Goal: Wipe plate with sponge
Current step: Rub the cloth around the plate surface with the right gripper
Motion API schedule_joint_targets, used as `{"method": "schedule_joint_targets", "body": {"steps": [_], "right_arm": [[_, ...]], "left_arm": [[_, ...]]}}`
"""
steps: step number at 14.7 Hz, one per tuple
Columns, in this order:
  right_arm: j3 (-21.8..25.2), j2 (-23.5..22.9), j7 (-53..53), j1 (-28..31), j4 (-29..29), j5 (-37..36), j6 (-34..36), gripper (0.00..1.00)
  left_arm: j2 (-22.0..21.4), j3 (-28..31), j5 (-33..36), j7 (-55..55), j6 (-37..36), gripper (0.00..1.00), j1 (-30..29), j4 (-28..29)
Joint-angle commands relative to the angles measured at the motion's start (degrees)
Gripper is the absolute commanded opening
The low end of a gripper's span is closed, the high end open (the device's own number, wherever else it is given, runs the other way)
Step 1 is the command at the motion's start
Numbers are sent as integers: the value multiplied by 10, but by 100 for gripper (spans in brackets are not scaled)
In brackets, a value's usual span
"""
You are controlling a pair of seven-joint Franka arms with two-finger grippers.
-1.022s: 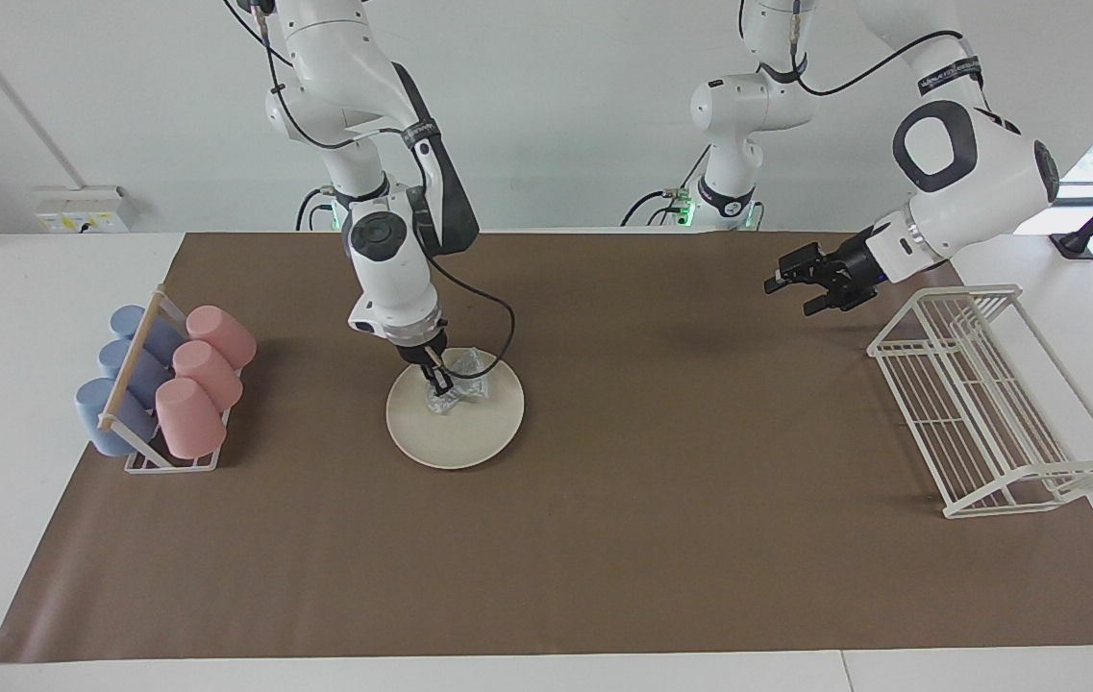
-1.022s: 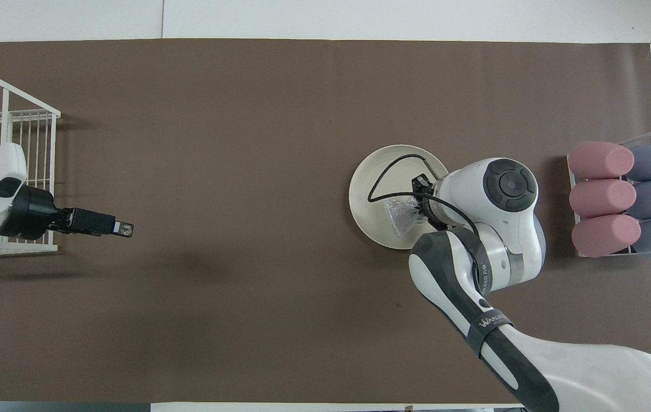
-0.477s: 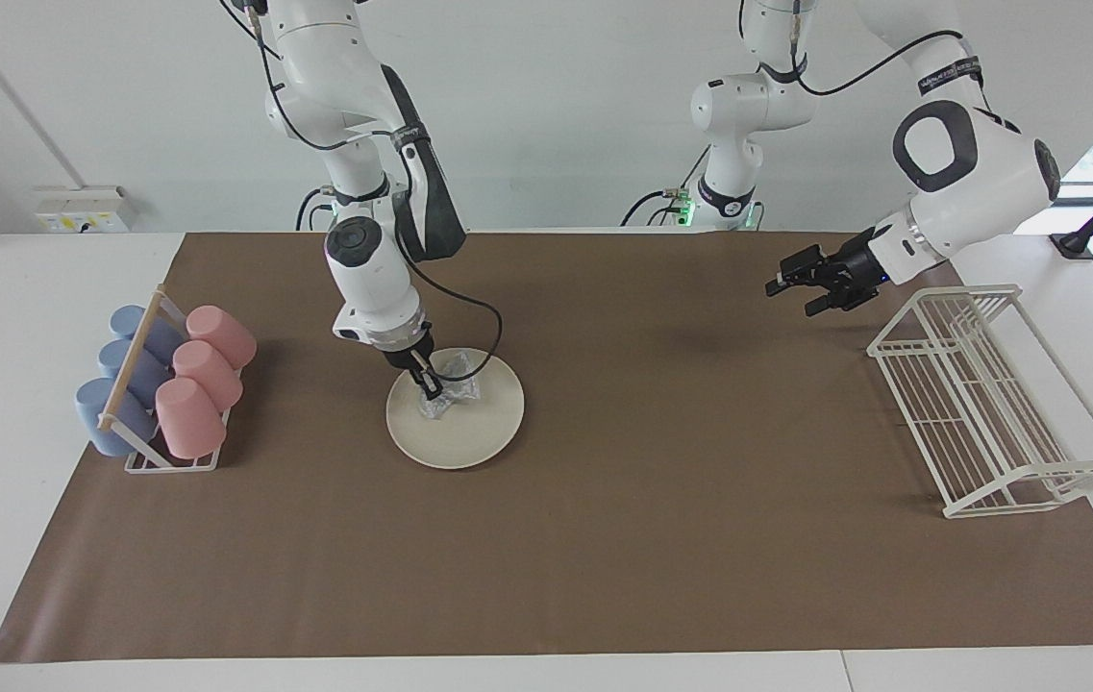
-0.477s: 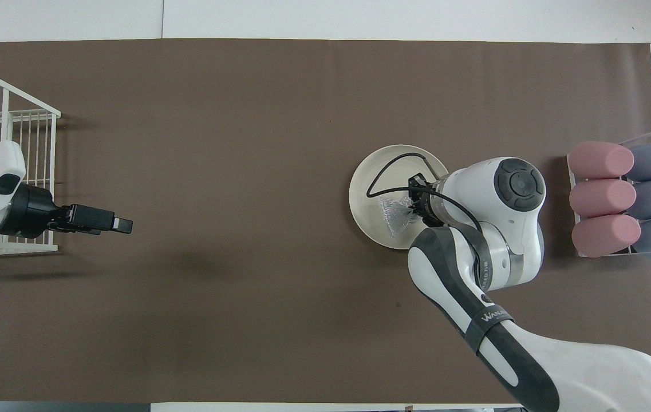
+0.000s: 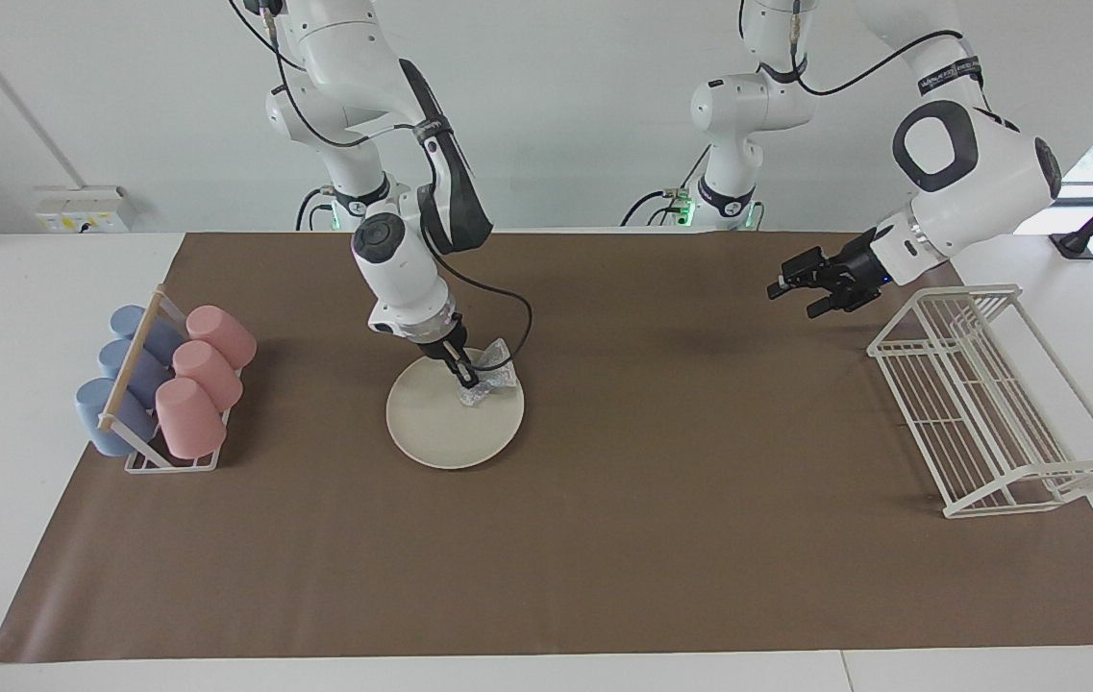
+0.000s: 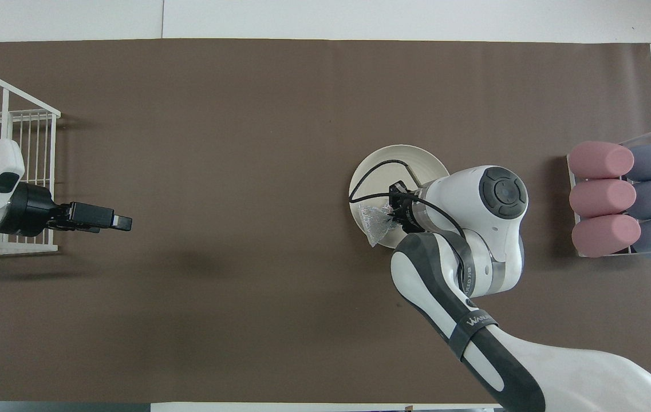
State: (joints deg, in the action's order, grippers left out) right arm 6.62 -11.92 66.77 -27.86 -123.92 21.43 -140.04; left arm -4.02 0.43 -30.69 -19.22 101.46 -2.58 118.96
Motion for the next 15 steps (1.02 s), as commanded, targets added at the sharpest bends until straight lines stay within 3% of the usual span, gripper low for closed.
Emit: {"method": "schedule_joint_targets", "body": {"steps": [1,4,9,15], "right_arm": [[-1,-7,-90,39,-8,13,-16,0],[0,-25,-133,52,-8,13,-72,0],[-1,-28,-118,44,-8,13,-73,0],[-2,-30,70,-38,-7,14,-83,0]], "left_arm": [[-6,-3,12,17,8,100,0,2],[-6,-3,12,17,8,100,0,2],[-6,-5,12,30,11,100,6,2],[-6,-5,12,30,12,100,6,2]]}}
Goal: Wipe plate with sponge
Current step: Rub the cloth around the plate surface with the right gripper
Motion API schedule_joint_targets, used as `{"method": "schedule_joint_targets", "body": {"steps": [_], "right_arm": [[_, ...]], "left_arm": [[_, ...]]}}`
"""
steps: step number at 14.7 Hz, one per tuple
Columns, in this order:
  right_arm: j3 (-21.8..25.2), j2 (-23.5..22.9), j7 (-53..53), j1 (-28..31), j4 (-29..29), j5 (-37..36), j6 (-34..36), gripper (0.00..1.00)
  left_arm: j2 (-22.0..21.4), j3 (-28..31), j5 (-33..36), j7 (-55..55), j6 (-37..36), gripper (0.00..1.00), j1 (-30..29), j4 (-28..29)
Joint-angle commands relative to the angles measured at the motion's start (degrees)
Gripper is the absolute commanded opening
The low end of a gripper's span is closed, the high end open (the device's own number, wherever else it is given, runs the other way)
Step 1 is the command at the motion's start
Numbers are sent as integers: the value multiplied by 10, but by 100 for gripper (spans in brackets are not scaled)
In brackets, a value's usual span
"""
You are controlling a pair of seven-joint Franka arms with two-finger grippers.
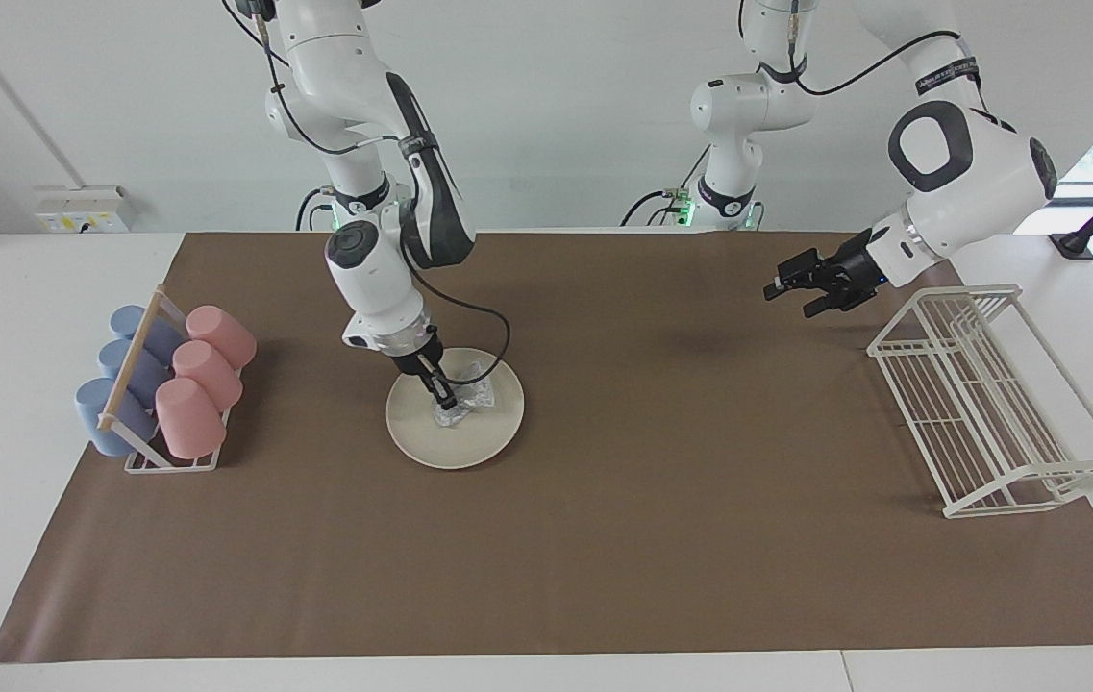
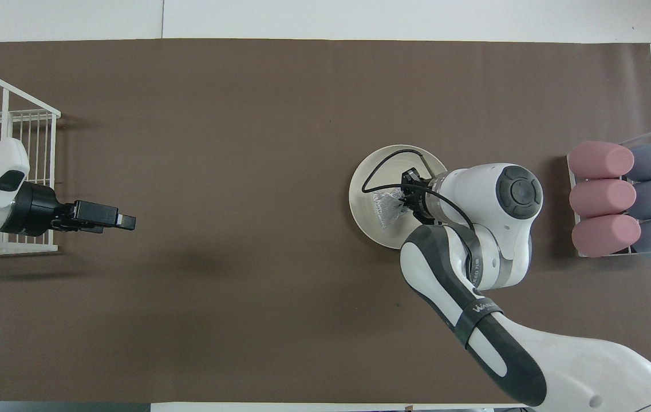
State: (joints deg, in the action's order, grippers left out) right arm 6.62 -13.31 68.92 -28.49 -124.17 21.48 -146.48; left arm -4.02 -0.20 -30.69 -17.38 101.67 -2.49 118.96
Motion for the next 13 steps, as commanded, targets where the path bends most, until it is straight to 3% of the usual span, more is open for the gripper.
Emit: {"method": "schedule_joint_targets", "body": {"steps": [1,10,13], "right_arm": [[-3,-17,64,-40,-5,14,-28,0],[0,-15,74,-38,16,14,-17,0],[1,-14,129,-37,94,7,92,0]], "left_arm": [[-6,1,12,12,11,100,6,2],[-6,1,12,13,11,100,6,2],[-6,1,12,13,11,100,6,2]]}}
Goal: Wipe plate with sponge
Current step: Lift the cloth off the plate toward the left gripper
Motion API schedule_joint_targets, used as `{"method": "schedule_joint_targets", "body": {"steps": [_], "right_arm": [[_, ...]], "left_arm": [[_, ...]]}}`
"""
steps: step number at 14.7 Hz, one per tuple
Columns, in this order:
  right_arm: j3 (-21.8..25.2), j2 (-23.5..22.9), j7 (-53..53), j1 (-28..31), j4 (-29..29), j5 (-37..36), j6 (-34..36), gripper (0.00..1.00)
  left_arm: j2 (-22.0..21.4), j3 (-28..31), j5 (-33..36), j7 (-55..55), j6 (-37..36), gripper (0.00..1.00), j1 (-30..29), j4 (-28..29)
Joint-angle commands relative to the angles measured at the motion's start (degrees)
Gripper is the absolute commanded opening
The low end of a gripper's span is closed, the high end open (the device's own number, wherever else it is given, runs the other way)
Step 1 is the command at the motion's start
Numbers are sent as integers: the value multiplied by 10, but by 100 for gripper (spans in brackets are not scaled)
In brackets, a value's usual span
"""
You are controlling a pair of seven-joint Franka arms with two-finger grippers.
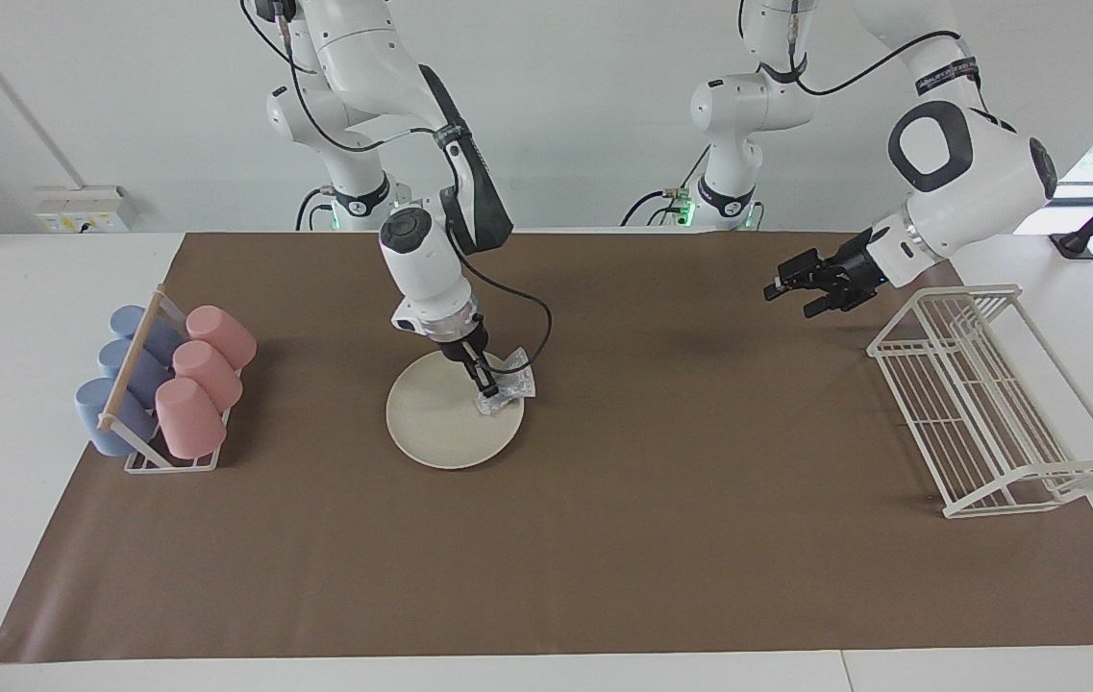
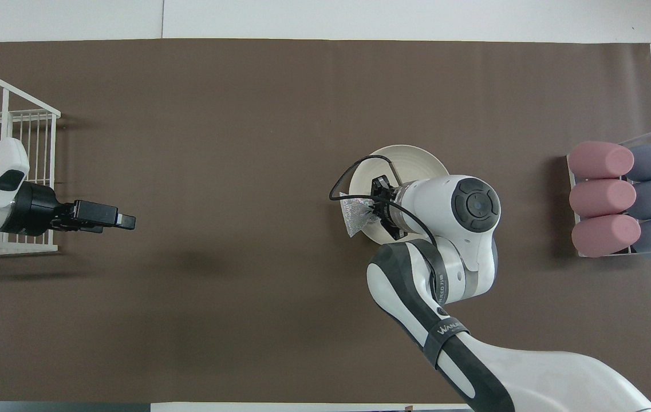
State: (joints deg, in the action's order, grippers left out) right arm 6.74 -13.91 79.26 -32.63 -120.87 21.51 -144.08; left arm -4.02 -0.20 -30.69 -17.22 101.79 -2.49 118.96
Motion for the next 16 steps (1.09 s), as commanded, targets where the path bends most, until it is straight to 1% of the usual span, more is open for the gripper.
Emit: {"method": "schedule_joint_targets", "body": {"steps": [1,3,4,6,7,9,11,12,14,16], "right_arm": [[0,-8,50,1,84,3,93,0],[0,-8,107,-6,118,-5,120,0],[1,-8,136,-24,139,-24,146,0],[0,-2,204,-42,187,-75,216,0],[0,6,231,-60,215,-94,264,0],[0,21,282,-74,264,-102,341,0],[-3,26,315,-78,298,-103,396,0],[-3,33,325,-86,307,-103,410,0],[-5,38,367,-107,313,-106,412,0],[-5,42,408,-121,306,-119,419,0]], "left_arm": [[-6,1,12,14,10,100,6,2],[-6,0,6,17,14,100,-1,3],[-6,0,-7,17,10,100,-1,2],[-7,1,-90,17,-5,100,-2,3],[-8,1,-119,17,-12,100,-2,3],[-9,1,-184,17,-29,100,-1,7],[-14,-1,-243,16,-34,100,9,15],[-17,-2,-281,16,-44,100,11,27],[-23,-2,-336,15,-74,100,15,35],[-27,-2,-386,16,-70,100,37,45]]}}
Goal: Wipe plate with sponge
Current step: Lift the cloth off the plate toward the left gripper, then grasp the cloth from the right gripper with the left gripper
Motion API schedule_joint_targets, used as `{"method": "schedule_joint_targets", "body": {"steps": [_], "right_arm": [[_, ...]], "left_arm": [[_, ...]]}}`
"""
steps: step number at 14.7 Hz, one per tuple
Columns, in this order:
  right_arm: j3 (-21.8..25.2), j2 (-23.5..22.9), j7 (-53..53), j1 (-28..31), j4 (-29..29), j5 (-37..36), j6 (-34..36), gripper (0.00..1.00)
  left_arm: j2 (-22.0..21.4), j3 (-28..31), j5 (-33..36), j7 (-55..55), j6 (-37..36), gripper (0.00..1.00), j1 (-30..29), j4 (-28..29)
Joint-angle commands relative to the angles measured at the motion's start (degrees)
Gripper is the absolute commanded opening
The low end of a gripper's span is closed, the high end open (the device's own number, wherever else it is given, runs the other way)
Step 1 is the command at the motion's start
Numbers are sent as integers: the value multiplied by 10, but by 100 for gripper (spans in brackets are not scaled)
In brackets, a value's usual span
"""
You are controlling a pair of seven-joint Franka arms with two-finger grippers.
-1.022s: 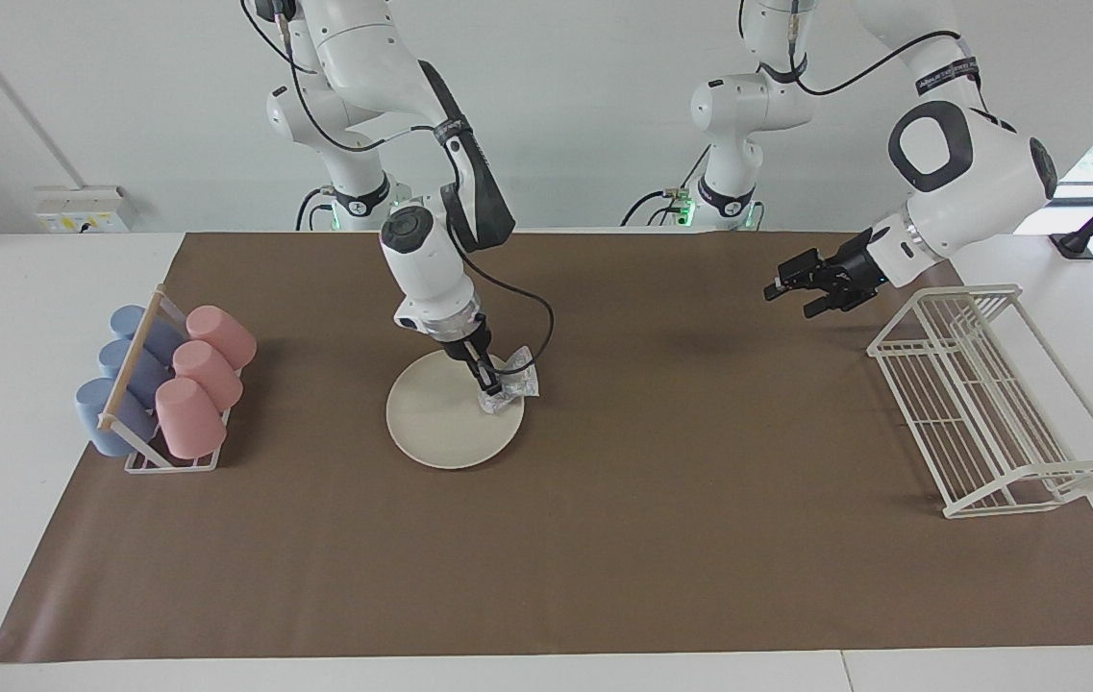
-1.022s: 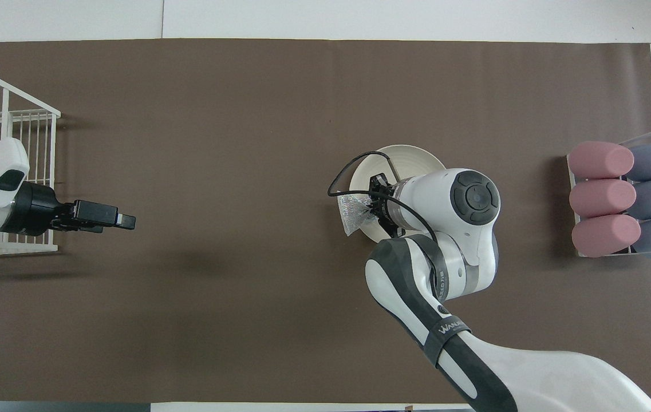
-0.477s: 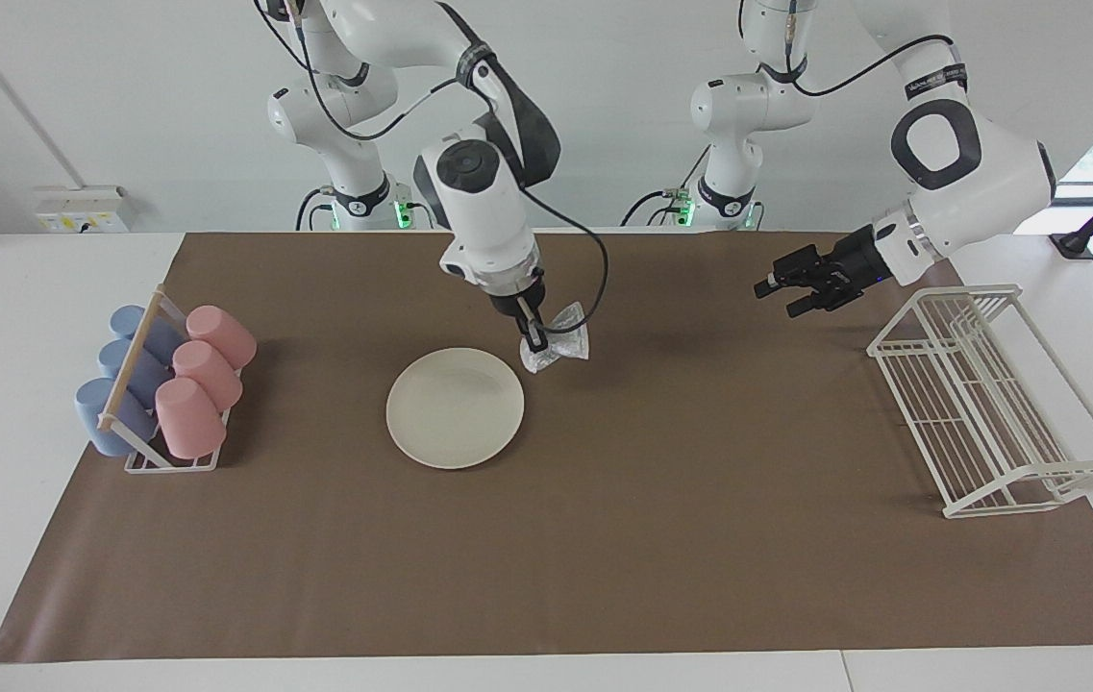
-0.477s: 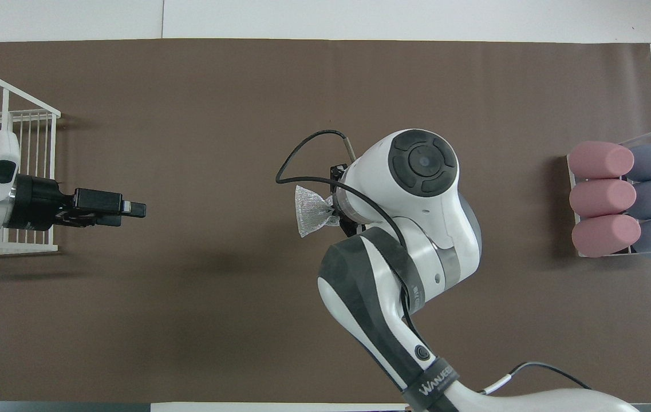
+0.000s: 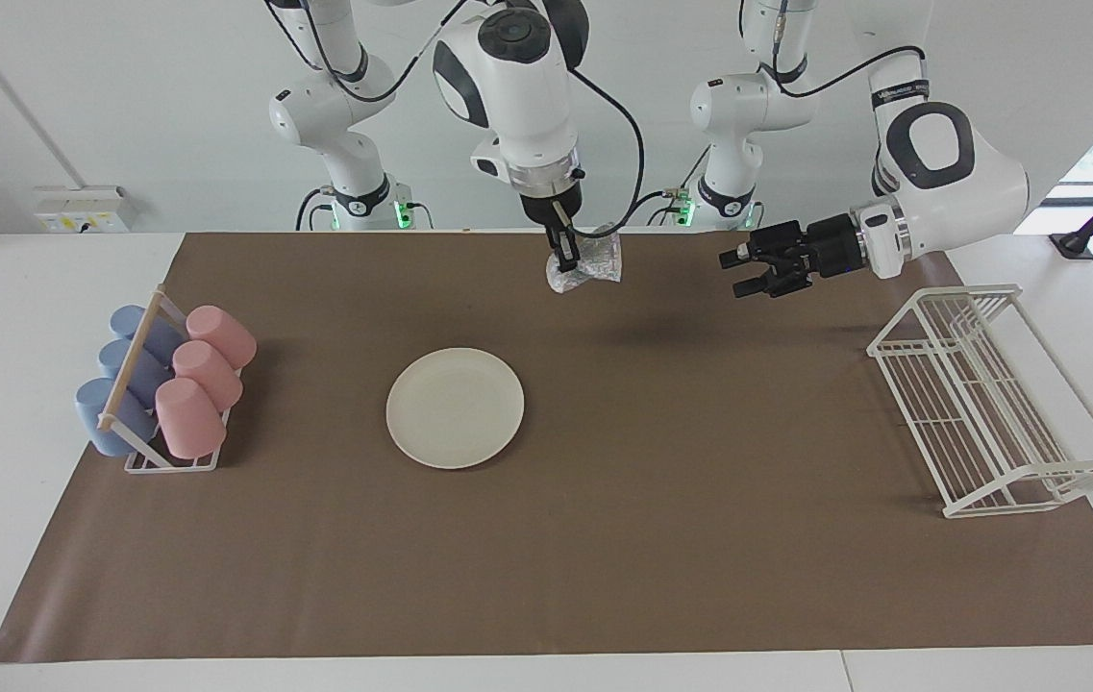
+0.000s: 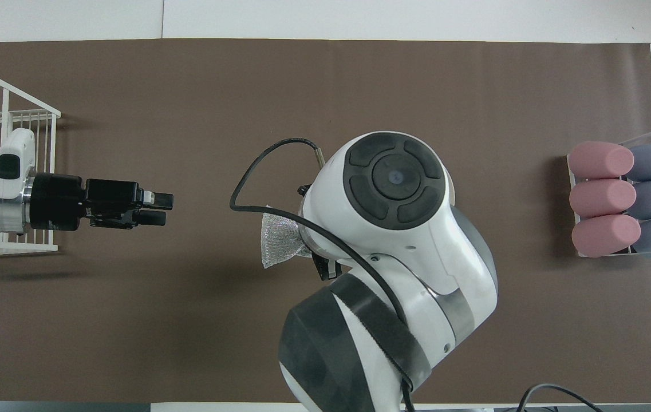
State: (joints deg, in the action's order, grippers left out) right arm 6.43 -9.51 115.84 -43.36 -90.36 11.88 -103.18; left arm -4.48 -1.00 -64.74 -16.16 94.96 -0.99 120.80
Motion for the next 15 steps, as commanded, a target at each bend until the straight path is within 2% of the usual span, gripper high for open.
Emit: {"method": "schedule_joint_targets", "body": {"steps": [1,3,6,11,12,15], "right_arm": [[-3,2,43,-19,-5,-29,8,0],[-3,4,45,-21,-12,-29,-15,0],[-3,-1,68,-24,-12,-30,-40,0],[-3,-2,72,-34,-11,-29,-44,0],[-3,-1,73,-33,-11,-29,-45,0],[-3,-1,72,-33,-12,-29,-45,0]], "left_arm": [[-26,6,-70,5,1,100,28,32],[-28,6,-80,4,1,100,50,34],[-32,5,-82,4,63,100,103,49],[-37,4,-88,10,89,100,131,61],[-37,4,-88,18,85,97,131,61],[-38,6,-88,31,67,76,130,59]]}}
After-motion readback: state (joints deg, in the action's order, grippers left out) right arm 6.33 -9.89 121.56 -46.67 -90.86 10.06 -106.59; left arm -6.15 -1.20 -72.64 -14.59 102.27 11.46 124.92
